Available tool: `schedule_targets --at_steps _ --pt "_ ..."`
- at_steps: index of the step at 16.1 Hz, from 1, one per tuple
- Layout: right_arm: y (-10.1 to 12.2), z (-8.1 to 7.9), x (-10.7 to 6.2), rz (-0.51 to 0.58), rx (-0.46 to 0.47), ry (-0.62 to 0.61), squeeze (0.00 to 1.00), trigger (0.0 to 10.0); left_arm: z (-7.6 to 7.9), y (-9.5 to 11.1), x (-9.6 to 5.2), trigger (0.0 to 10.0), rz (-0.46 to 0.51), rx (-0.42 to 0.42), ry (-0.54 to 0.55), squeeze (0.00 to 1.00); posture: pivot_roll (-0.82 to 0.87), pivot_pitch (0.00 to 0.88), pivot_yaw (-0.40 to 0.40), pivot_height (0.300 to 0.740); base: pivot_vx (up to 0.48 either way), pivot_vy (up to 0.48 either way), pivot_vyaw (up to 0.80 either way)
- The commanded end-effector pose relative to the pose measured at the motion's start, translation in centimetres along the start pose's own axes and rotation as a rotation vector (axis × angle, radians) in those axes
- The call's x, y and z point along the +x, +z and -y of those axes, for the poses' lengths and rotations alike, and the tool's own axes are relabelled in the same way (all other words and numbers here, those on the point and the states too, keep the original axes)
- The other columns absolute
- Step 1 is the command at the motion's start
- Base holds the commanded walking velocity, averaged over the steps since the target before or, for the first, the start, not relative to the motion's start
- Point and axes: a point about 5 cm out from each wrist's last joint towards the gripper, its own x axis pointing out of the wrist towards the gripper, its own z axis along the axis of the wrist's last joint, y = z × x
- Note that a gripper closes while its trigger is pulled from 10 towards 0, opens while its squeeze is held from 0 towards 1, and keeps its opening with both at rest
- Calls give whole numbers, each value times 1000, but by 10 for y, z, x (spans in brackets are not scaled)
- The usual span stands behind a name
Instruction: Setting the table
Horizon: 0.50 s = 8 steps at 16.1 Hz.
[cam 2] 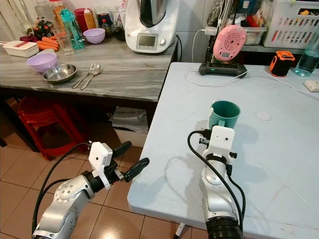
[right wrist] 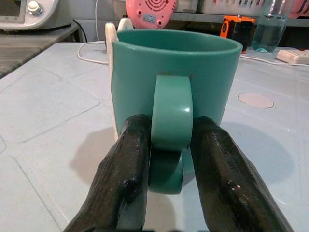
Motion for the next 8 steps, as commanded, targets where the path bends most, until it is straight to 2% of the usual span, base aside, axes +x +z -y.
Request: schedule_targets --at_steps 1,8 --pt "5 -5 3 18 0 10 0 0 -2 2 1 10000 -9 7 -2 0 3 0 58 740 0 0 0" --pt "7 -3 4 40 -14 11 0 0 -1 2 3 10000 -8 4 -3 0 -1 0 58 740 0 0 0"
